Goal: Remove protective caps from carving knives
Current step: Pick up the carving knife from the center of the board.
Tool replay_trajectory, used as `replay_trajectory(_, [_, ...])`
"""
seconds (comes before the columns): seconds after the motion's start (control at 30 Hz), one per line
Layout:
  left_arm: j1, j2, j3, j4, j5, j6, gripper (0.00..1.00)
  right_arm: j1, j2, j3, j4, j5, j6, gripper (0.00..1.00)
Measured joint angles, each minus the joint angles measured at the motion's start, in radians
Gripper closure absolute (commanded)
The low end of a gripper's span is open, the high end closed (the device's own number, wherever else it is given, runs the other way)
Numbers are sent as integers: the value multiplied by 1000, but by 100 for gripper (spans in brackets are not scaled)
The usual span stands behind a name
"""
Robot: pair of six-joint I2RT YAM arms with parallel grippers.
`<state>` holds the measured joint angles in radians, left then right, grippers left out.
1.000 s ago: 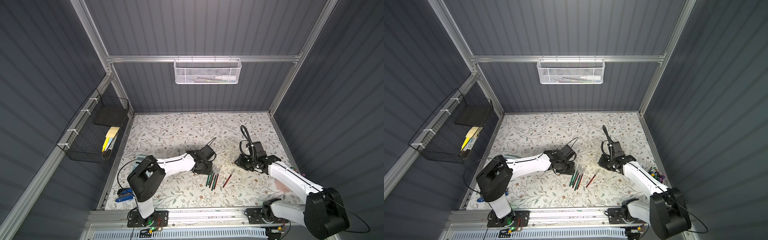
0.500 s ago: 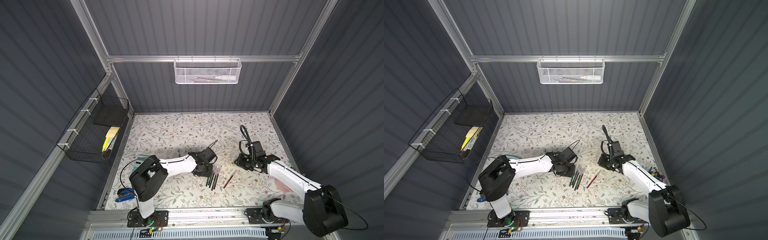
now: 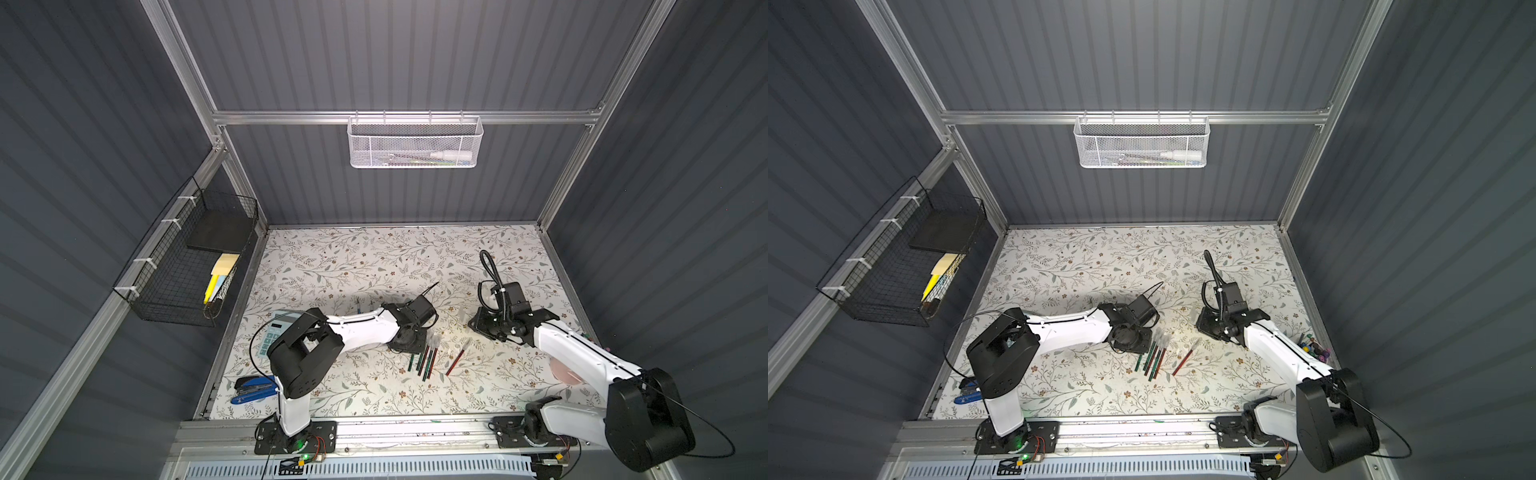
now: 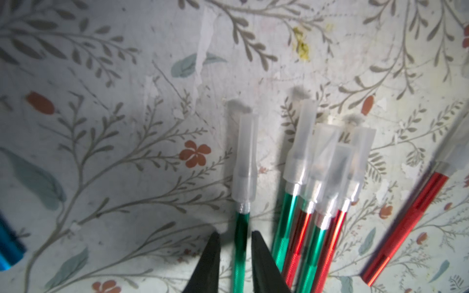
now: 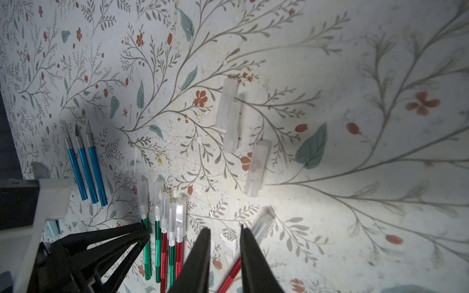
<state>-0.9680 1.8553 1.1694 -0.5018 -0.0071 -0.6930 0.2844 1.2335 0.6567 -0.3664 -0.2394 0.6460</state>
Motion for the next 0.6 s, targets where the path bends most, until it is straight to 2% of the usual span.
replay_trajectory(0.23, [-2, 8, 10, -6, -18, 0, 71, 0, 0, 0, 0, 0, 0, 76])
replay_trajectory(0.6, [-5, 8, 10, -13, -35, 0, 82, 1, 0, 0, 0, 0, 0, 76])
